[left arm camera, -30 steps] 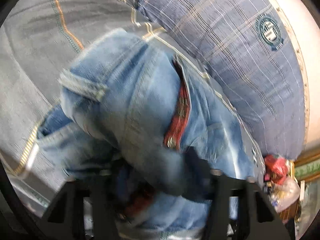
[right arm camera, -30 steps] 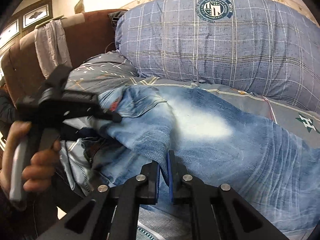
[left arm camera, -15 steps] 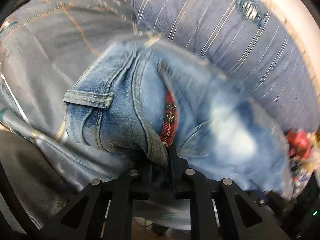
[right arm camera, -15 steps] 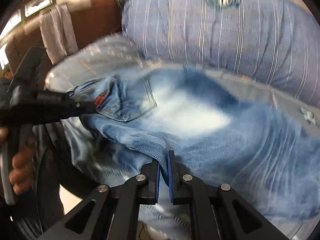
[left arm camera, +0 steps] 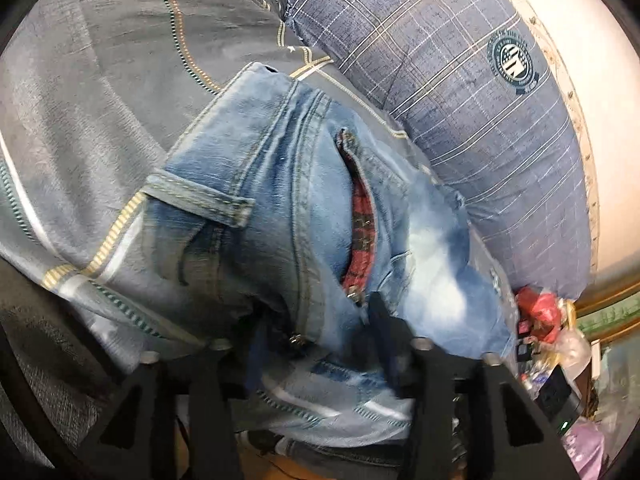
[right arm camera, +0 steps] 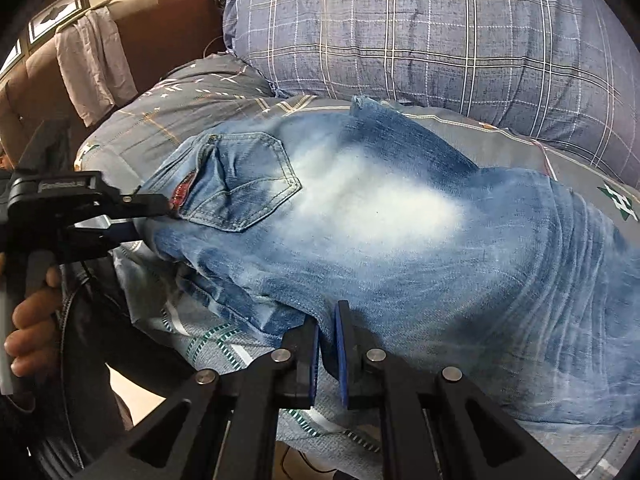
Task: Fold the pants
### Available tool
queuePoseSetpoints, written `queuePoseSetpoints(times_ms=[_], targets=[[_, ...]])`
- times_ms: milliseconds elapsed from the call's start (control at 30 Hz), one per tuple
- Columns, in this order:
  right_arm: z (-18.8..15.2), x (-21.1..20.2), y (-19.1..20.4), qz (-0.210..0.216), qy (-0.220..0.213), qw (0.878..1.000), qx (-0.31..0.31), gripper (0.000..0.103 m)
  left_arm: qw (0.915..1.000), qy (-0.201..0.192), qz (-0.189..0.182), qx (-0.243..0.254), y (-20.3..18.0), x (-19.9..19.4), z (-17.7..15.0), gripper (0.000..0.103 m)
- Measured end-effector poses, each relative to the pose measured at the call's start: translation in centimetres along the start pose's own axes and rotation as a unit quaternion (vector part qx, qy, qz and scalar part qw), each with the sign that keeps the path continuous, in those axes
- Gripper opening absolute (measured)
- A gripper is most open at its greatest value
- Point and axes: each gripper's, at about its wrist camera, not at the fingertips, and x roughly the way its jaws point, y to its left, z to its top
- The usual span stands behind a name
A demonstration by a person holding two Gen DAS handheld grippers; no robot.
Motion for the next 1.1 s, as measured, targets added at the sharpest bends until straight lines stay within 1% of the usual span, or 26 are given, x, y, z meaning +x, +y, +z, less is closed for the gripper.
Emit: queuePoseSetpoints(times_ms=[33,67,133,200,267,367,433,500,567,667,700,800,833,867,933,967,1000,1033,1100], targets=[[0.0,0.1,0.0,-0.002,0.002,1.0,0.001,0.008,0.9999,-0.006,0.006,0.006,0.0,-0.3,-0.2,0.058],[0.0,0.2,0.0,-0.003,0.005,1.0,0.003,0.008,0.9996,-0.01,0.02,0.017,-0.3,-0.3,-0.4,0.059],[0.1,0.5,-0.3,-0.002,0.01,1.0,0.005,0.008,0.9987,-0.01,0.038,0.032,-1.3,0.4,-0.2,0.059],[0.2,0.6,-0.2,-0.006,0.012,1.0,0.001,0.009,0.9962,-0.016,0.064,0.057,-2.0,0.3,-0.9,0.06],[0.1,0.7,-0.3,-0.006,0.013,1.0,0.001,0.009,0.9941,-0.02,0.078,0.073,-2.6,0.3,-1.1,0.062],[0.1,0.7,-0.4,-0.004,0.015,1.0,0.005,0.01,0.992,-0.021,0.091,0.086,-2.9,0.4,-1.2,0.062],[0.1,0.7,-0.4,-0.004,0.015,1.0,0.005,0.01,0.9917,-0.018,0.093,0.087,-2.9,0.5,-1.2,0.062],[0.2,0.8,-0.3,-0.006,0.018,1.0,0.003,0.011,0.9929,-0.013,0.086,0.081,-2.7,0.4,-1.0,0.062],[0.1,1.0,-0.3,-0.007,0.022,1.0,0.003,0.011,0.9954,-0.017,0.071,0.062,-2.7,0.2,-0.4,0.062],[0.1,0.8,-0.6,0.0,0.021,1.0,0.009,0.011,0.9985,-0.034,0.035,0.025,-1.4,-1.8,0.3,0.063],[0.1,0.8,-0.7,0.001,0.021,1.0,0.011,0.011,0.9984,-0.039,0.038,0.018,-1.0,-1.8,0.7,0.064],[0.2,0.9,-0.7,0.007,0.02,1.0,0.015,0.012,0.9985,-0.007,0.053,0.013,-0.6,-0.1,1.5,0.063],[0.2,0.9,-0.7,0.008,0.019,1.0,0.015,0.012,0.9982,-0.003,0.059,0.01,-0.5,0.4,1.7,0.063],[0.1,0.8,-0.6,0.01,0.018,1.0,0.013,0.012,0.9981,-0.011,0.061,0.003,-0.3,0.7,1.9,0.058],[0.1,0.6,-0.4,0.011,0.013,1.0,0.007,0.012,0.9964,-0.029,0.08,0.002,-0.4,0.6,2.1,0.036],[0.0,0.4,-0.2,0.012,0.01,1.0,0.0,0.013,0.9948,-0.04,0.093,0.011,-0.6,0.4,2.2,0.019],[0.0,0.2,0.0,0.011,0.009,1.0,-0.008,0.013,0.9945,-0.045,0.093,0.017,-0.7,0.1,2.1,0.011],[-0.1,0.0,0.1,0.009,0.008,1.0,-0.013,0.013,0.9938,-0.053,0.096,0.019,-0.9,-0.4,2.1,0.009],[-0.1,-0.7,0.4,0.008,-0.003,1.0,-0.019,0.012,0.9917,-0.082,0.094,0.033,-1.6,-1.9,1.8,0.007]])
